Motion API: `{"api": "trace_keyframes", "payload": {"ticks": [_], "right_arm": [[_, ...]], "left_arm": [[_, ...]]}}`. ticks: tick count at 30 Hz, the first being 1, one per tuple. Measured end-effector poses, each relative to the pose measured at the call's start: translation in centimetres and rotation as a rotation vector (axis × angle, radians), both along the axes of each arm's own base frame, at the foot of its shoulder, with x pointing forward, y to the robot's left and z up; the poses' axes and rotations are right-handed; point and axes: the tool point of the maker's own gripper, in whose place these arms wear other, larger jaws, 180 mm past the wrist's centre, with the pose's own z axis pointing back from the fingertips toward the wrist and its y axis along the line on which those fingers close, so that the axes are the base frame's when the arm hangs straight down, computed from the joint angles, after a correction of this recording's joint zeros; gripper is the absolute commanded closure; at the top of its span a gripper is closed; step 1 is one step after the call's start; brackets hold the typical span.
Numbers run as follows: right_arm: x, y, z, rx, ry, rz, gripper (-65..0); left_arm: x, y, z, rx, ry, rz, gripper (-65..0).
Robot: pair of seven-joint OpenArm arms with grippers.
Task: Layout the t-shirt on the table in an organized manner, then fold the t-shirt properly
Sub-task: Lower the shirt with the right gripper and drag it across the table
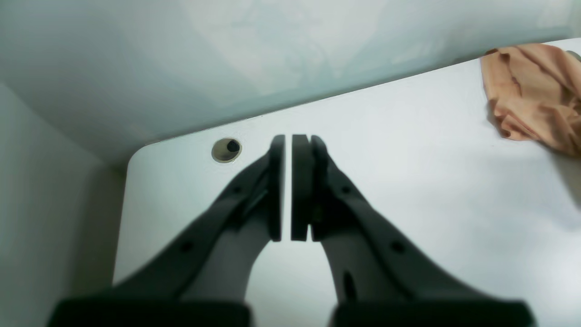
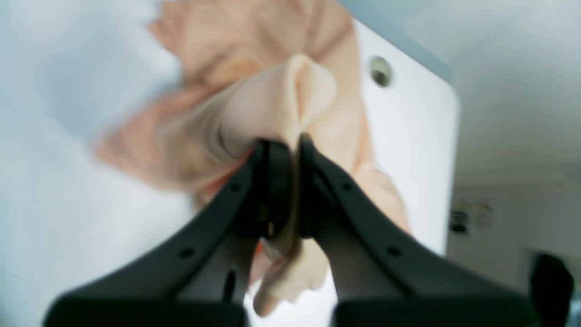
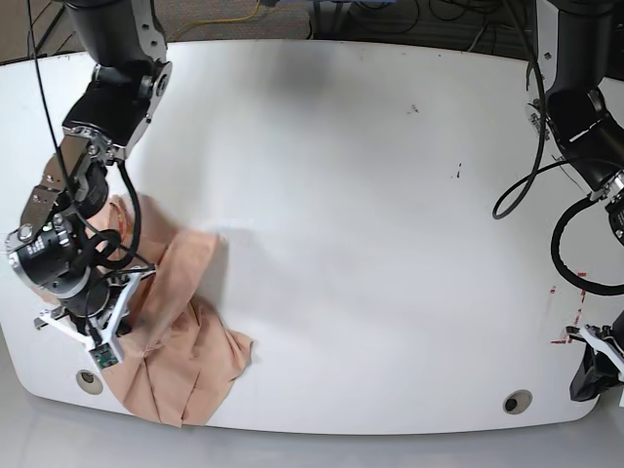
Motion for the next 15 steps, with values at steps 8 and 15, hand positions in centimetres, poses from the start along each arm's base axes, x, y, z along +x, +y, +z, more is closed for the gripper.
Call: {"api": "trace_keyframes", "payload": {"ticks": [8, 15], "right_arm": [[-2.0, 6.2, -3.3, 0.075, 0.052, 0.099, -1.9], [-5.9, 11.8, -8.2, 0.188, 0.173, 0.179, -1.9]], "left_arm": [[-0.5, 0.2, -1.5, 0.001, 0.034, 0.005, 0.0], [-1.0, 0.8, -2.1, 0.011, 0.049, 0.018, 0.0]]}}
